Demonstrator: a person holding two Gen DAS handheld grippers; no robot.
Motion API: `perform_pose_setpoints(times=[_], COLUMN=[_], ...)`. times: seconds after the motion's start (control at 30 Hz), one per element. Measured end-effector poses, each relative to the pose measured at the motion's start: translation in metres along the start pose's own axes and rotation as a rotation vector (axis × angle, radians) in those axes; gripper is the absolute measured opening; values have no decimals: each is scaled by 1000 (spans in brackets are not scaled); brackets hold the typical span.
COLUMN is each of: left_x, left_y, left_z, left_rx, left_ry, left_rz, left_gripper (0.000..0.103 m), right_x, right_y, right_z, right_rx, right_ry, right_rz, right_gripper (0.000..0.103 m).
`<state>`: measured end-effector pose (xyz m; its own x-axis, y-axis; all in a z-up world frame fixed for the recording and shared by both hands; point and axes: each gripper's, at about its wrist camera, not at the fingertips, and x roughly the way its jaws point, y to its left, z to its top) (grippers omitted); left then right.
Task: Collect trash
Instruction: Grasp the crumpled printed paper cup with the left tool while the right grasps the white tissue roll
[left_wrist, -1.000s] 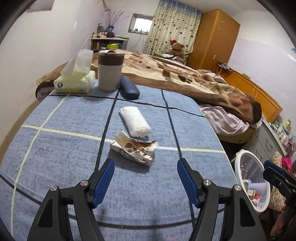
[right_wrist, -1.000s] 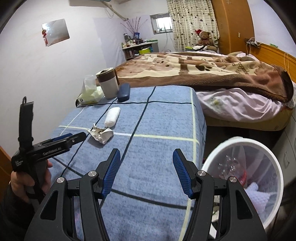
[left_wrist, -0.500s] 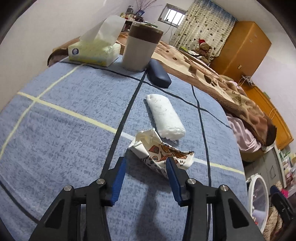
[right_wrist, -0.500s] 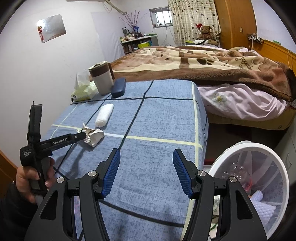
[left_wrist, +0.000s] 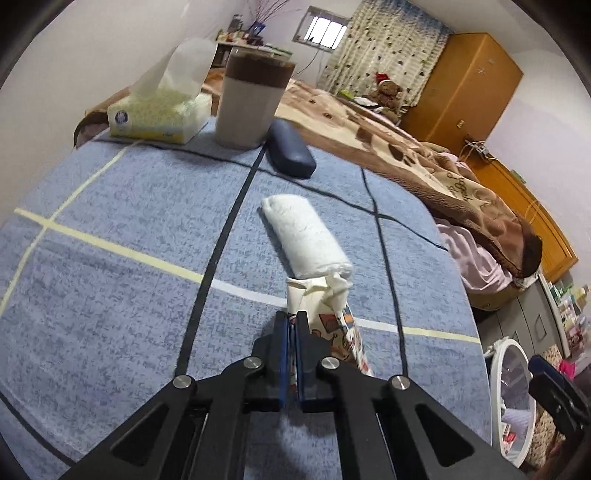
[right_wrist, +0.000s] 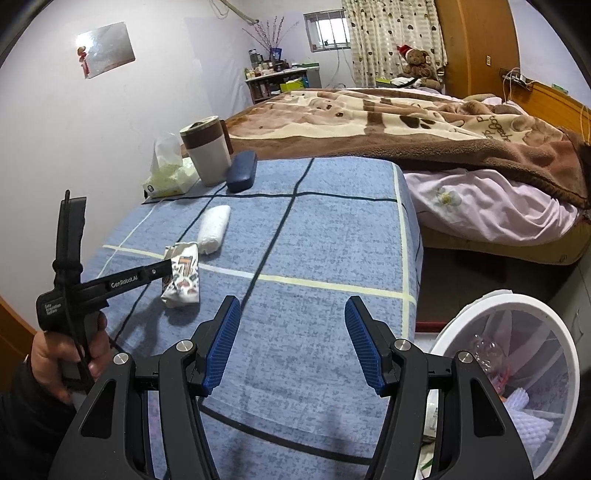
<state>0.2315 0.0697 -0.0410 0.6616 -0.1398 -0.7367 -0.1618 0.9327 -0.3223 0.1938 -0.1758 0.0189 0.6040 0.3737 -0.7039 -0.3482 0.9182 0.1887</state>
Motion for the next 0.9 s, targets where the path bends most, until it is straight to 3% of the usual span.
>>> perform_pose_setpoints(times=[0.43,0.7,0.9], left_x=[-57,-63,-57], left_y=[25,44,61], left_z=[3,10,13], left_rx=[63,76,65], left_ry=[-96,-125,-128], left_rz=[60,87,109], left_gripper=[3,3,3], right_x=[10,39,73], right_y=[40,63,77], right_z=[14,27,34], right_rx=[-70,-128,-164], right_ry=[9,45,90], right_rz=[61,70,68], right_gripper=[61,60,54])
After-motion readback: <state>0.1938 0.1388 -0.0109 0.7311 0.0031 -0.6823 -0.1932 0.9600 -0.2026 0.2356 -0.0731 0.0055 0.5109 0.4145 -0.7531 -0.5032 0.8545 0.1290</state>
